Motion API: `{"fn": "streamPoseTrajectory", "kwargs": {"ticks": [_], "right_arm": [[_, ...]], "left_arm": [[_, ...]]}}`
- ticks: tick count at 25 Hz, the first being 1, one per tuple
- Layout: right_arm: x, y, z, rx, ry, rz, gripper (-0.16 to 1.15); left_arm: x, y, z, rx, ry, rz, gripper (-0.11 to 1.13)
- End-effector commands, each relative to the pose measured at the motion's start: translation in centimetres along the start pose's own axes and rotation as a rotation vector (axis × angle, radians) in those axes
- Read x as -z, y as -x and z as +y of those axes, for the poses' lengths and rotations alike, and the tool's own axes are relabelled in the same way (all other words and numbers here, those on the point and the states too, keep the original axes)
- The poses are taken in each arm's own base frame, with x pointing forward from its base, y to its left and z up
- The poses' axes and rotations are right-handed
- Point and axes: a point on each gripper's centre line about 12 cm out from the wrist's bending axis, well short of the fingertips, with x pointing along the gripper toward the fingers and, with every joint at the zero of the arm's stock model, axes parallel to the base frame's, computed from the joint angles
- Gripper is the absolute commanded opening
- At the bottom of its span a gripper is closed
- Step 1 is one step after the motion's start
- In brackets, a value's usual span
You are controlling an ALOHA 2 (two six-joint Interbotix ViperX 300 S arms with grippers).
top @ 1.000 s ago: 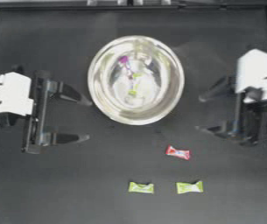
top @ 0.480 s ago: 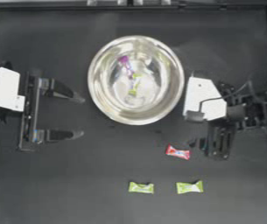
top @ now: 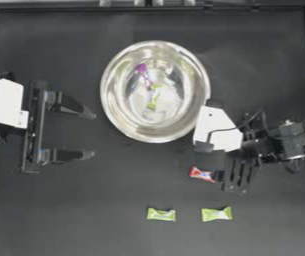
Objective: Put candies in bowl
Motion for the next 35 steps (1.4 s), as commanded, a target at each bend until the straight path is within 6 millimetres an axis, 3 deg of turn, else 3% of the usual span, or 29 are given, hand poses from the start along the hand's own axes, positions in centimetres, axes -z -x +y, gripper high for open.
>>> {"fn": "streamPoseTrajectory", "kwargs": {"ticks": [1,20,35], "right_arm": [[-0.8,0.0,0.4,0.005,-0.002,-0.02,0.97],[-0.2,-5.5,1.6,0.019,-0.027,0.054,0.97],[0.3,-7.7,1.7,0.034,-0.022,0.09,0.97]], "left_arm": [[-0.6,0.3,0.1,-0.005,-0.009,-0.022,1.01],[0.5,0.2,0.1,-0.012,-0.007,-0.006,1.01],[0.5,0.2,0.1,-0.013,-0.006,-0.006,1.01]]}}
